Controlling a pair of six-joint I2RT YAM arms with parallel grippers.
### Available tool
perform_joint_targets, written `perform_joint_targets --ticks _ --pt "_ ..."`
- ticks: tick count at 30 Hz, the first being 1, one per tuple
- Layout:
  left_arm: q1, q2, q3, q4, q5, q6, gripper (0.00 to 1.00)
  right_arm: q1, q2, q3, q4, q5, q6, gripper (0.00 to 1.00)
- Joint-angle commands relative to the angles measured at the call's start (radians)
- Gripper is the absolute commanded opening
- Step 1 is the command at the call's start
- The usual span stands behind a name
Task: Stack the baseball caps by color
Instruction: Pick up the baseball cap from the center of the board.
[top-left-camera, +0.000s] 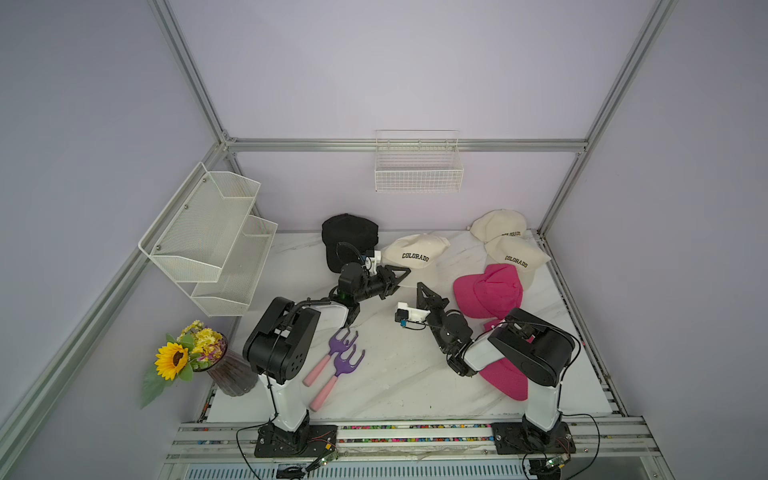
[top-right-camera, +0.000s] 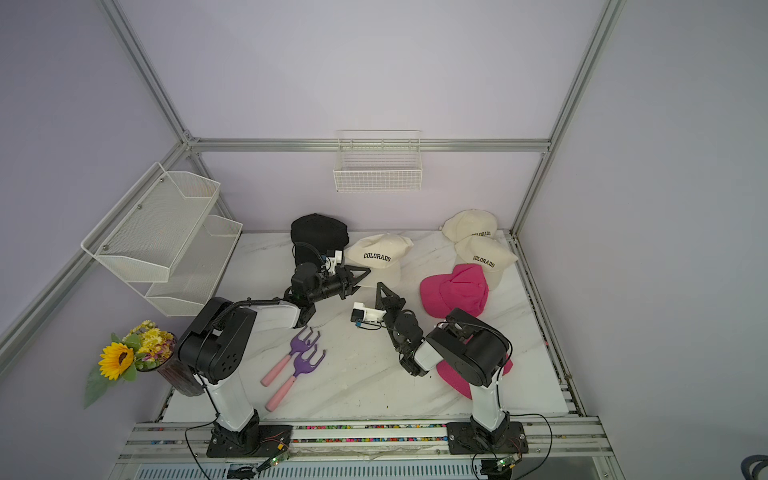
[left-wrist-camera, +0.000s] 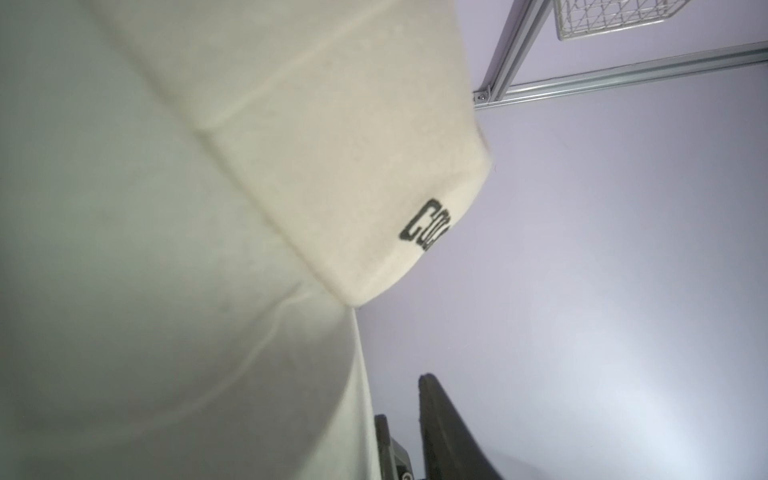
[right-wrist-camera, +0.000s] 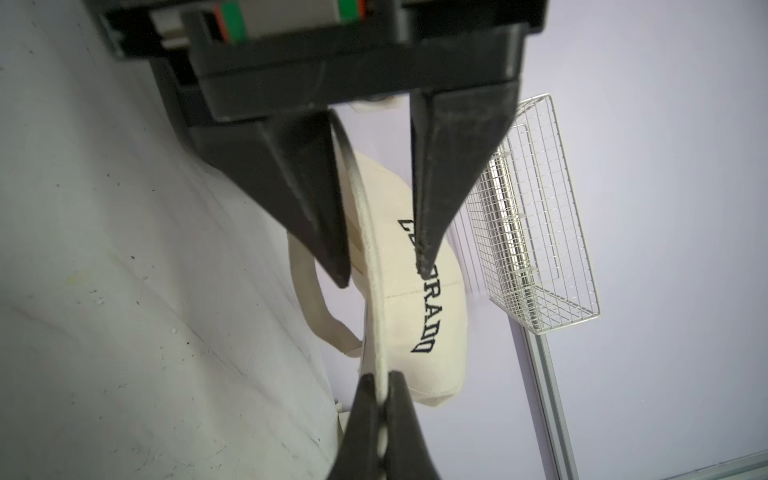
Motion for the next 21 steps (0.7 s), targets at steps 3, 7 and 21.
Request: perform_joint_targets --ticks 3,7,21 --pt "0.000 0.023 0.058 0.067 0.040 0.024 0.00 0.010 -0.084 0.022 -0.144 -0.060 0.246 0.00" --pt "0.009 0.023 0.092 -0.056 0.053 0.135 0.00 -0.014 -0.223 0.061 -0.424 -0.283 0.622 0.40" --pt "0.019 -0.100 0.211 -0.677 -0.144 0.832 0.00 -0.338 -0.433 0.170 -0.596 -0.485 1.428 0.97"
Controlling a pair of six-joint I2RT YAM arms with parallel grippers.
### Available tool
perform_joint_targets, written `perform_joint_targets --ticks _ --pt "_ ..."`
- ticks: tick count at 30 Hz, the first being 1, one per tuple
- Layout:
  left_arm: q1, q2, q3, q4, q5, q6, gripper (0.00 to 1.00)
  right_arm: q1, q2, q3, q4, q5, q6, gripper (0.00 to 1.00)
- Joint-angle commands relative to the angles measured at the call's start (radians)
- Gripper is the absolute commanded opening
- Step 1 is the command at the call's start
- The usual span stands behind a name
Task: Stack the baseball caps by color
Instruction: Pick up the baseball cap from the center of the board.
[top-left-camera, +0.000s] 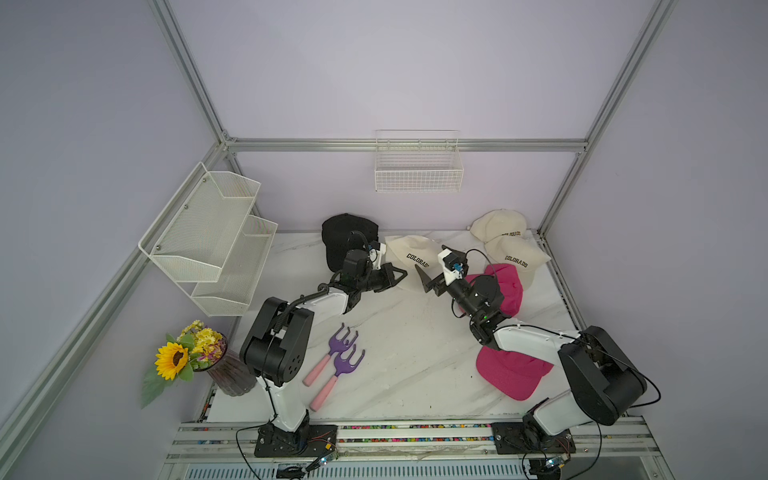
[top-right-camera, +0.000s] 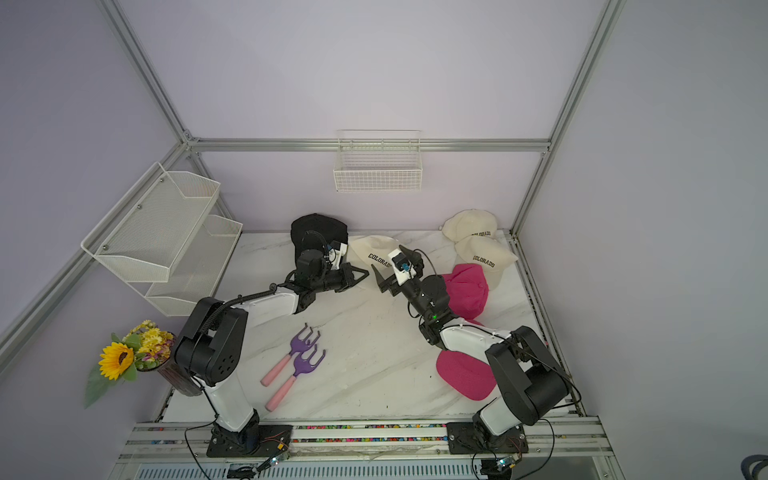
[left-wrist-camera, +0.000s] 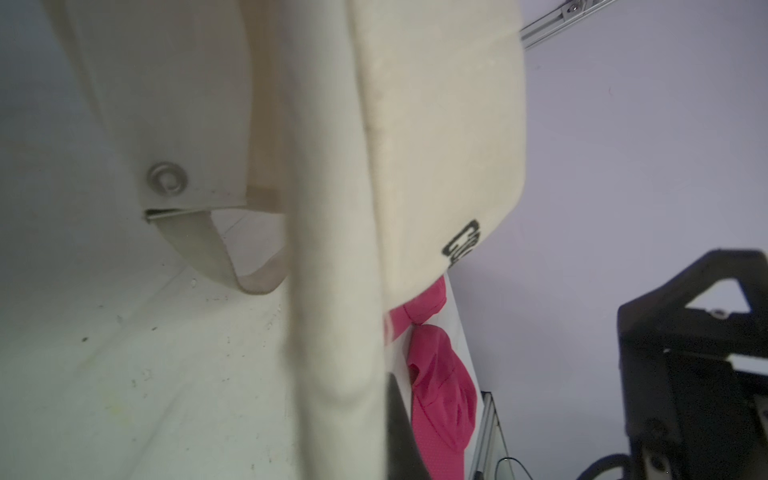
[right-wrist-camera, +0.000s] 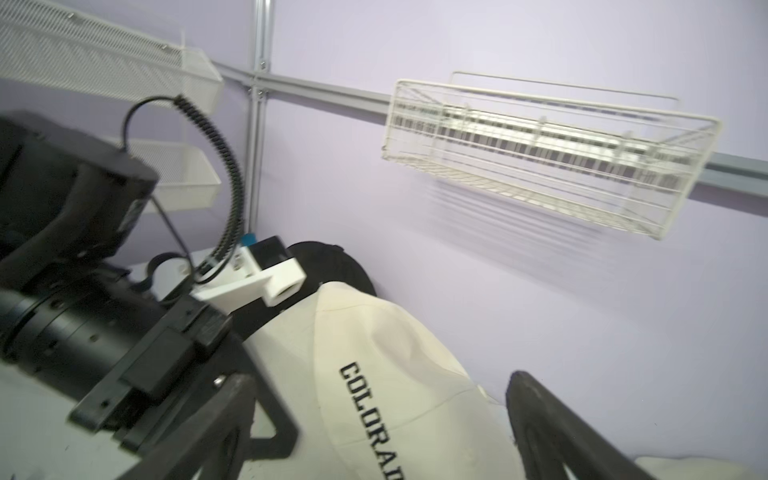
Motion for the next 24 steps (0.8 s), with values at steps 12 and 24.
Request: perform_joint_targets --ticks 12,24 --pt "0.013 -0.150 0.108 -0.419 -0.071 0.715 0.00 -0.265 -0.120 0.066 -0.169 -0.365 0.372 0.97" --pt "0.023 -0.176 0.206 -0.669 0.217 0.980 0.00 -0.320 -0.115 0.115 -0.210 -0.753 0.226 0.97"
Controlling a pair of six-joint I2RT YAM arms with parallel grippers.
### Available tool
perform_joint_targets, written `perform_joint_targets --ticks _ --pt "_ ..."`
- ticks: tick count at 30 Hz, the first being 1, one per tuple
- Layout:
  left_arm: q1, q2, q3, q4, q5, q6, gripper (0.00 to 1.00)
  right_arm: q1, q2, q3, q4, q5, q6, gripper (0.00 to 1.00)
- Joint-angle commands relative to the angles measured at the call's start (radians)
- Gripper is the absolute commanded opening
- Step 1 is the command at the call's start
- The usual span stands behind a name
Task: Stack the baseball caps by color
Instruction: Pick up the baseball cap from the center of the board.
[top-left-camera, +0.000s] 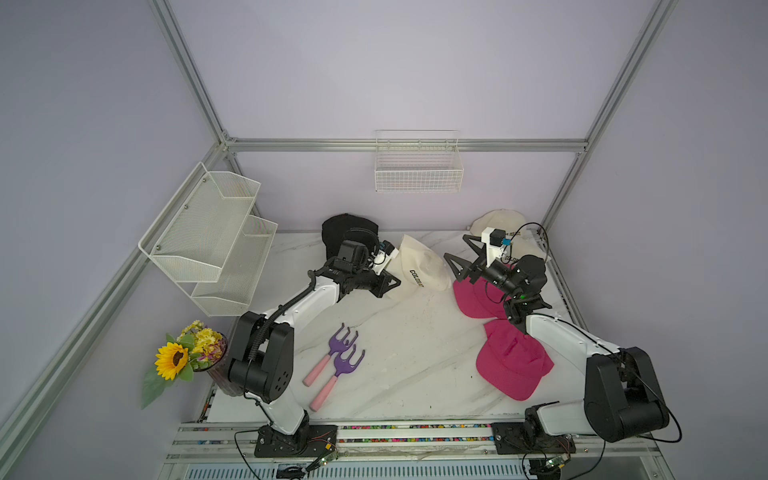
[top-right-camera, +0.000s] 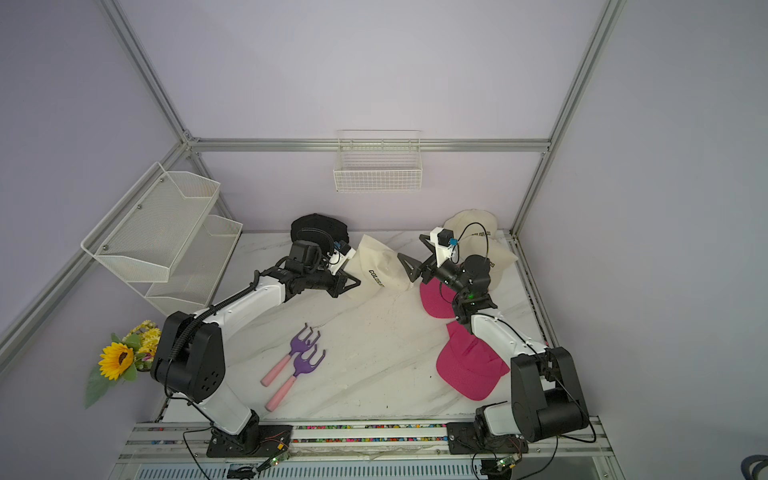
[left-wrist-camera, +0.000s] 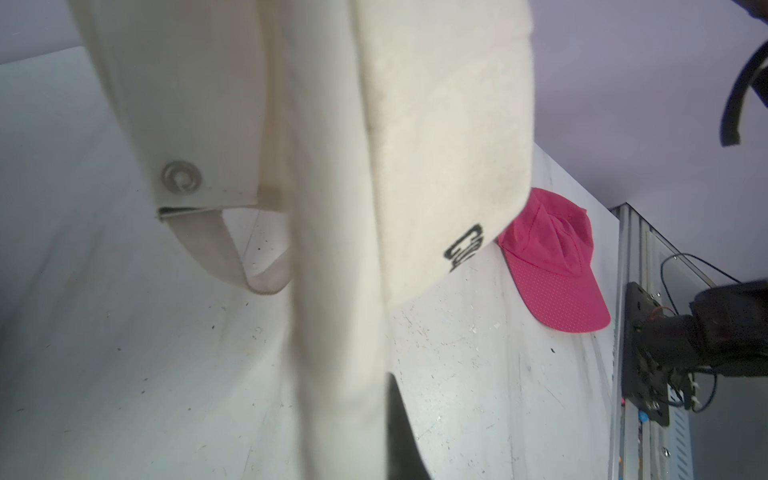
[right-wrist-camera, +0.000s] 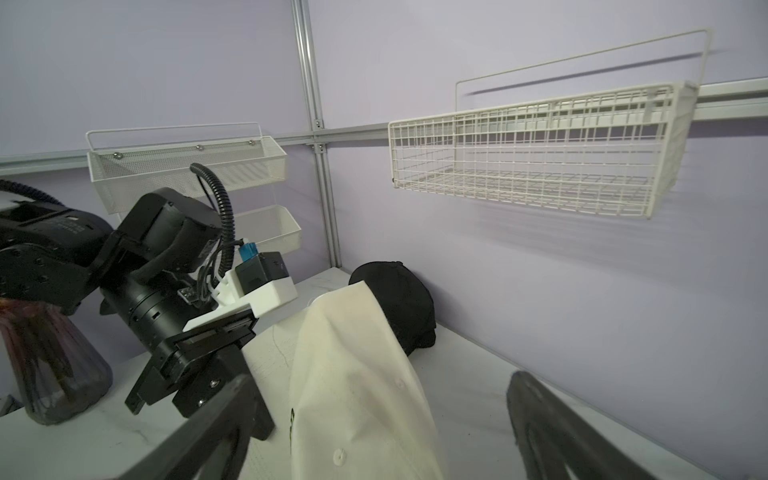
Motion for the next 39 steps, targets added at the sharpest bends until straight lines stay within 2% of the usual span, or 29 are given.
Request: perform_joint_targets --ticks 1,3,7,9,15,19,22,24,28,31,34,37,39 --pt "0.010 -0.056 0.050 -0.076 0.144 0.134 0.00 -0.007 0.006 0.050 -0.043 -0.146 -0.070 0.97" --pt "0.012 -0.059 0.056 -0.073 0.176 0.133 0.00 -0.007 0.020 0.067 -0.073 -0.165 -0.094 0.97" --pt "0.019 -0.066 0.055 -0.050 0.199 0.126 0.00 -0.009 0.036 0.065 -0.139 -0.063 -0.109 0.97" --pt "0.023 -0.072 0.049 -0.034 0.200 0.117 0.00 -0.025 0.046 0.049 -0.166 -0.053 -0.103 0.97" --pt "0.026 -0.074 0.043 -0.011 0.218 0.101 0.00 -0.064 0.088 0.011 -0.225 -0.266 -0.105 0.97" --pt "0.026 -0.074 0.040 0.013 0.233 0.089 0.00 -0.064 0.106 -0.002 -0.224 -0.288 -0.089 0.97" --pt "0.025 -0.066 0.045 0.033 0.251 0.072 0.00 -0.063 0.132 0.008 -0.215 -0.353 -0.076 0.97" --pt "0.025 -0.057 0.050 0.038 0.253 0.070 0.00 -0.064 0.168 0.037 -0.231 -0.407 -0.080 0.93" --pt "0.025 -0.036 0.055 0.038 0.199 0.074 0.00 -0.064 0.202 0.076 -0.283 -0.497 -0.115 0.81" --pt "0.026 -0.007 0.086 -0.004 0.162 0.086 0.00 -0.063 0.172 0.056 -0.246 -0.540 -0.104 0.69" --pt "0.026 0.018 0.112 -0.022 0.129 0.083 0.00 -0.063 0.132 0.040 -0.227 -0.554 -0.099 0.50" --pt "0.026 0.027 0.114 -0.002 0.112 0.069 0.00 -0.062 0.101 0.032 -0.224 -0.554 -0.099 0.16" --pt "0.025 0.034 0.118 -0.006 0.090 0.072 0.00 -0.062 0.069 0.027 -0.221 -0.546 -0.103 0.00"
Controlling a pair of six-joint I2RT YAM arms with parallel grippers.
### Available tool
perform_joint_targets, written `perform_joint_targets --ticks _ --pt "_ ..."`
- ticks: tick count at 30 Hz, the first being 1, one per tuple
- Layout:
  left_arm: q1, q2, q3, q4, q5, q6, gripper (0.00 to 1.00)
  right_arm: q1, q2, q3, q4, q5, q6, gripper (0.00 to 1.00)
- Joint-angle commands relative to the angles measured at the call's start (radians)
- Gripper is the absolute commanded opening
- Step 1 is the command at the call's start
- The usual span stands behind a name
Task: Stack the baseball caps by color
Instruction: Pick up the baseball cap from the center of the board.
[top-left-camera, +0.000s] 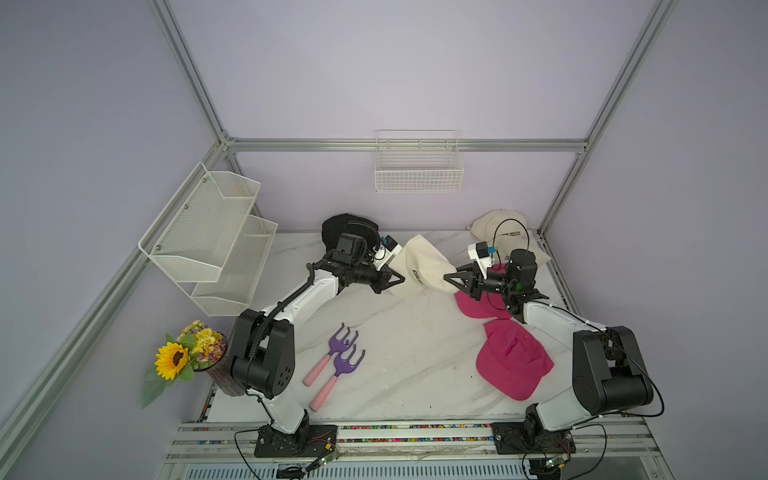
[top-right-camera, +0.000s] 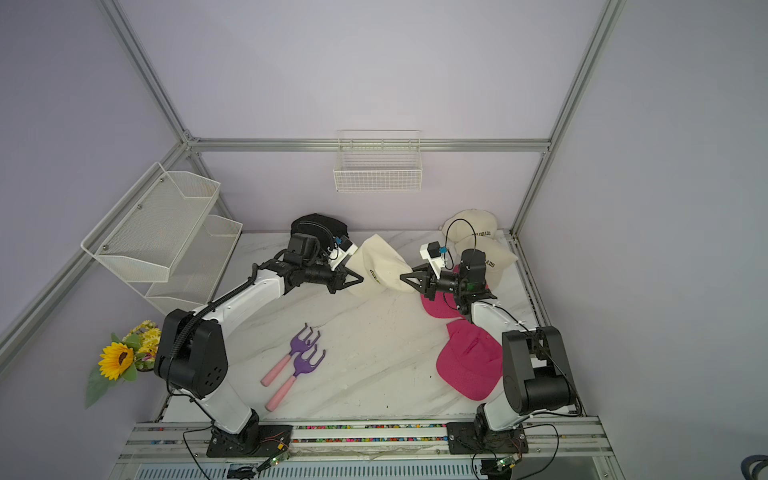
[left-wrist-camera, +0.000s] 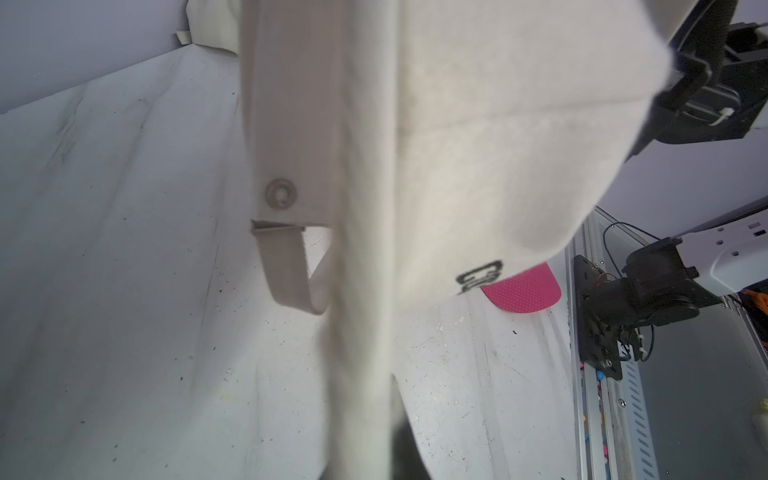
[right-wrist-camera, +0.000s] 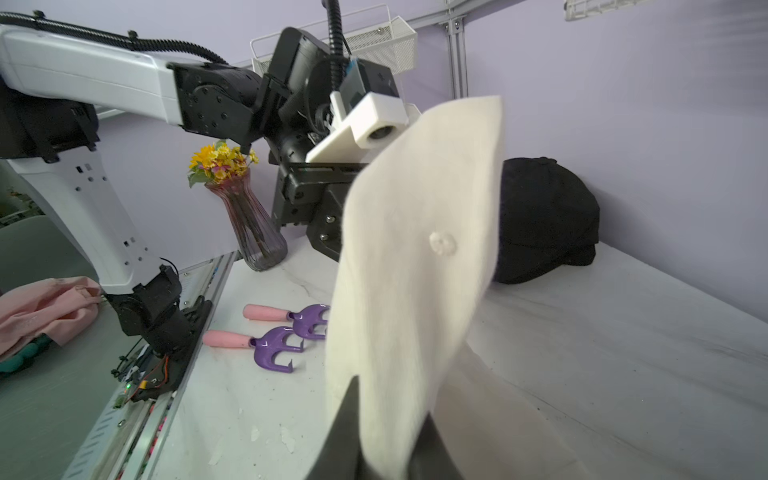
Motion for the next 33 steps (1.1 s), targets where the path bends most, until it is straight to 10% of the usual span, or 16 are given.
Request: perform_joint_targets --ticks 1,11,17,23,33 --pt "0.007 0.003 0.043 0.022 -0.048 0.007 0.00 0.002 -0.063 -0.013 0.021 -0.025 -0.003 0.00" --pt "0.023 0.137 0.155 -0.222 -0.599 0.035 0.00 -0.063 -0.191 0.111 -0.058 -0.077 -0.039 0.00" --pt "0.027 0.137 0.138 -0.162 -0.427 -0.047 0.00 0.013 -0.092 0.228 -0.248 0.101 -0.094 0.00" --pt "0.033 0.071 0.080 -0.010 -0.228 -0.185 0.36 0.038 -0.005 0.333 -0.398 0.256 -0.104 0.00" --pt "0.086 -0.209 -0.219 0.385 -0.475 -0.430 0.98 0.136 0.124 0.488 -0.682 0.400 -0.337 0.00"
